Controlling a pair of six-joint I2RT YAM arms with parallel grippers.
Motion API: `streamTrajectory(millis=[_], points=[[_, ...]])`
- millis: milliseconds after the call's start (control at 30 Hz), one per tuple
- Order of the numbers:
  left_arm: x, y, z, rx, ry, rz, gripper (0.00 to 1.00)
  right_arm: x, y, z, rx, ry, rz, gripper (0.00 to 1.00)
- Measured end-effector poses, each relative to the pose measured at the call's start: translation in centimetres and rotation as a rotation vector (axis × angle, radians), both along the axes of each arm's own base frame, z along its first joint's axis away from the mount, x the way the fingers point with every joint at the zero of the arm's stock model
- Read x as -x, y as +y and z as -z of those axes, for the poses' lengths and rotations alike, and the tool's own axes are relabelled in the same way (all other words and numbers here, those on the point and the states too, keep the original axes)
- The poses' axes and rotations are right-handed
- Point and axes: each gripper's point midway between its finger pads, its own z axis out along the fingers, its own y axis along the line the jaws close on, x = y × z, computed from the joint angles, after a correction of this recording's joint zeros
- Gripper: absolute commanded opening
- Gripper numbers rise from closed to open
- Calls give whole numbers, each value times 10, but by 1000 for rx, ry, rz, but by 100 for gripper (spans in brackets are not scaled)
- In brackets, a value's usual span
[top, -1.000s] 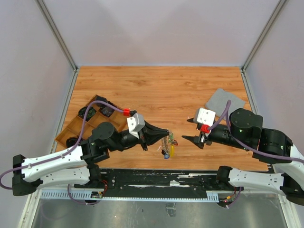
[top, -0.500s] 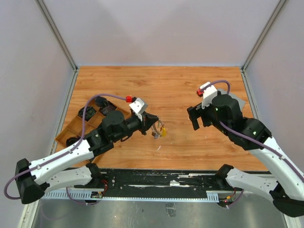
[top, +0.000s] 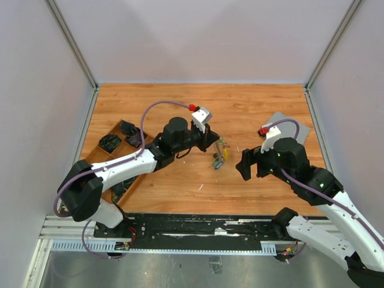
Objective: Put the keys on the keyring
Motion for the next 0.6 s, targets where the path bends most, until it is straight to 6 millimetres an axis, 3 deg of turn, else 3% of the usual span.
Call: streamTrajectory(millis=[133,200,300,433,500,600], points=[[-4,-6,-23,96,-51,18,0,2,0,4,-24,4,10,97],[-3,0,-26,136,-70,11,0,2,0,7,-28,6,13,97],[12,20,-1,177,-49,-6,0,0,2,11,-29,10,11,97],[34,41,58,178,61,-20,1,0,6,20,-23,30,-1,97],[44,49,77,189,105,-24,9,1,7,23,-24,37,-6,98],[51,54,82,226,124,-28,25,0,8,27,-27,46,-2,98]])
